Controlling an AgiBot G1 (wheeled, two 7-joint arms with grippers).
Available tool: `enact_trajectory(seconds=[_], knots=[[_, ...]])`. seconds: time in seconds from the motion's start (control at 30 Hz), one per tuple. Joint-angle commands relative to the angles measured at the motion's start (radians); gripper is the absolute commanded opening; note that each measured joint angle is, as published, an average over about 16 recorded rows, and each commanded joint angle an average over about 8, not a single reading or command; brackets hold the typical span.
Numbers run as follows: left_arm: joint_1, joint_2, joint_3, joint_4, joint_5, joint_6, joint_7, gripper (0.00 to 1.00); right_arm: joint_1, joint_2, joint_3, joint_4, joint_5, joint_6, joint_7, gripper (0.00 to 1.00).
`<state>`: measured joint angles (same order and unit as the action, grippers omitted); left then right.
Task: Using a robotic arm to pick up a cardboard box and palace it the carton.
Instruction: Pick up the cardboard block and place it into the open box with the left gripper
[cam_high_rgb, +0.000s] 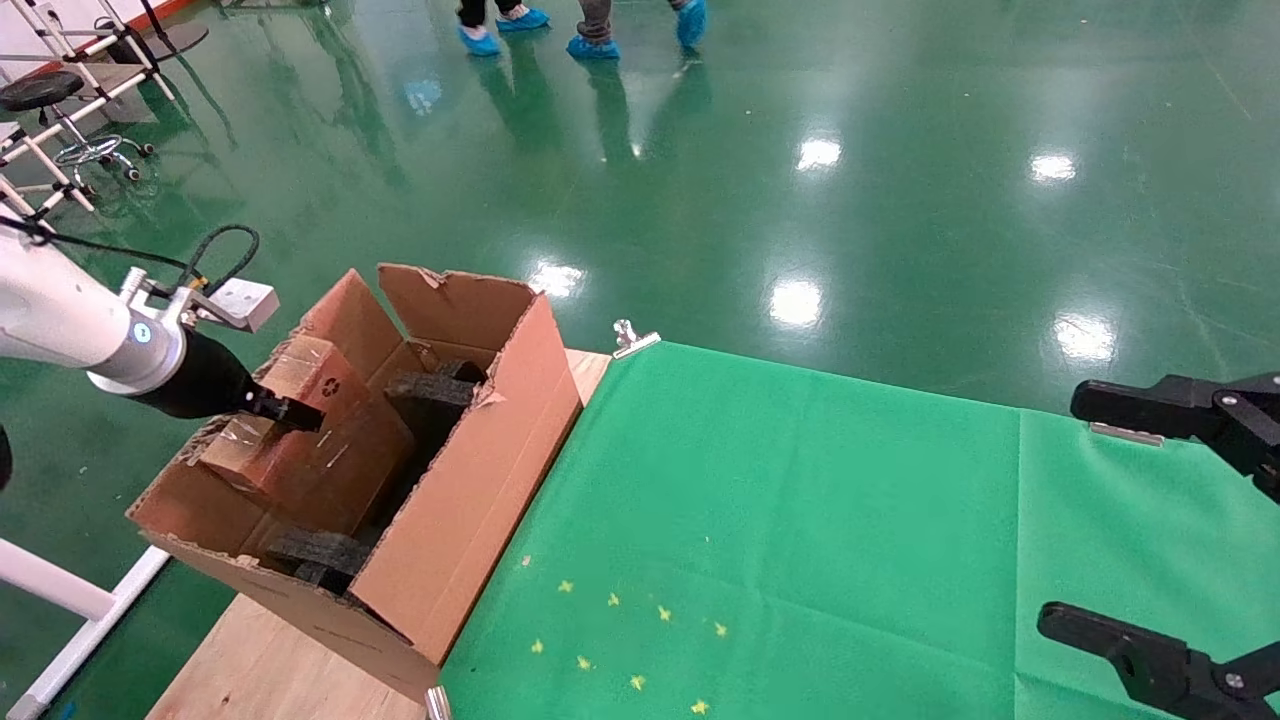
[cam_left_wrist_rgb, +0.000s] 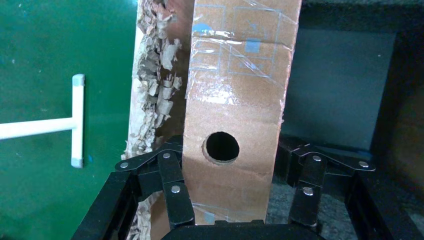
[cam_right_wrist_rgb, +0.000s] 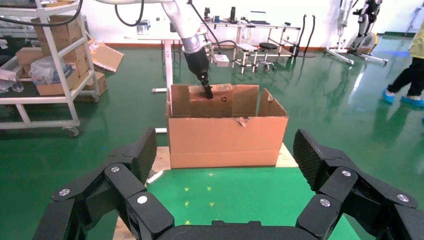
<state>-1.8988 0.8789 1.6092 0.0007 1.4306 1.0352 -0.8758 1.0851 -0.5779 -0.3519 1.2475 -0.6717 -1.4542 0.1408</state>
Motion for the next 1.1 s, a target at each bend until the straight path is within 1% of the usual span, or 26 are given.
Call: enact_trajectory(seconds=[0.03,0.5,1.1], knots=[[0.010,0.001,-0.002,-0.001,-0.002,-0.007,-0.001,0.00,0.000,0.000,0.000,0.000,0.000,0.000,0.000,1.00],[0.102,0.013,-0.012,-0.001,-0.017,-0.069,-0.012,0.00,0.000,0.000,0.000,0.000,0.000,0.000,0.000,1.00],[0.209,0.030,-0.038,-0.002,-0.055,-0.116,-0.035,0.00,0.000,0.000,0.000,0.000,0.000,0.000,0.000,1.00]])
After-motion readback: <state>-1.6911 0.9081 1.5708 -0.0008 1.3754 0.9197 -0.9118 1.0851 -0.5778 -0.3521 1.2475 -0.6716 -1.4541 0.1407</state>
